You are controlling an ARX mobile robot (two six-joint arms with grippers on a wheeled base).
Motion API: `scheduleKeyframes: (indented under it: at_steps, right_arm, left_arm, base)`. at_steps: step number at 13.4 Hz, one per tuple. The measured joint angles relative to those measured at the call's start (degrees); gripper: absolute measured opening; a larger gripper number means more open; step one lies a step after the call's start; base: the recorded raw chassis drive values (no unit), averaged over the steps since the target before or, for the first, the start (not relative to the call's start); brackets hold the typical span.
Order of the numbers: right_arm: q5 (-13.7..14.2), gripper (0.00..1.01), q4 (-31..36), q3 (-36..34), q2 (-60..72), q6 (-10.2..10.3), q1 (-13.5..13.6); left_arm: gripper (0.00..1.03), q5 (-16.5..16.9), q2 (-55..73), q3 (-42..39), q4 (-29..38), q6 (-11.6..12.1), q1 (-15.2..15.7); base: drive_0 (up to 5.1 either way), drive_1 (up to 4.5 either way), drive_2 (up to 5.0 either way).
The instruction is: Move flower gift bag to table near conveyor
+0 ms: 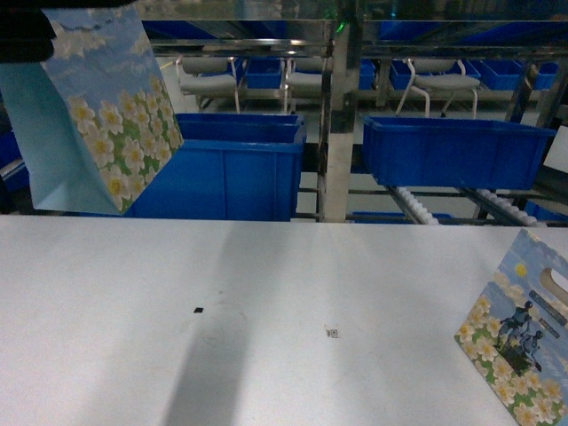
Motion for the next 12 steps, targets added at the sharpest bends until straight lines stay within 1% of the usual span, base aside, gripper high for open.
scheduleKeyframes:
  at_steps: [2, 3, 5, 7, 10, 12]
  right_arm:
    - [0.00, 0.98, -0.02, 0.00, 0.00, 0.00, 0.00]
    - [0.00, 0.98, 0.00, 0.00, 0.00, 0.00, 0.00]
    - [0.00, 0.98, -0.02, 0.02, 0.00, 0.00, 0.00]
    - [0.00, 0.98, -0.02, 0.00, 0.00, 0.00, 0.00]
    - [0.00, 0.98, -0.02, 0.02, 0.00, 0.00, 0.00]
    - [0.00, 0.98, -0.02, 0.02, 0.00, 0.00, 0.00]
  left_arm:
    - [0.02, 1.03, 9.81, 2.80, 4.35, -3.50, 4.31]
    - [0.02, 1.14, 12.72, 3.78, 4.72, -4.28, 5.62]
    - [0.02, 2.36, 18.73, 4.92, 4.74, -5.92, 7.85]
    - [0.02, 2.82, 21.88, 5.03, 4.66, -7.19, 8.04]
    - [0.02, 2.64, 23.82, 5.99, 4.76, -8.20, 4.81]
    - [0.02, 2.86, 26.21, 7.02, 4.74, -9.22, 4.00]
  base:
    - [0.0, 0.00, 0.0]
    - [0.0, 0.00, 0.0]
    - [0.0, 0.00, 0.0]
    - [0.0, 0.00, 0.0]
    - [0.0, 0.00, 0.0]
    - [0.0, 0.00, 0.0]
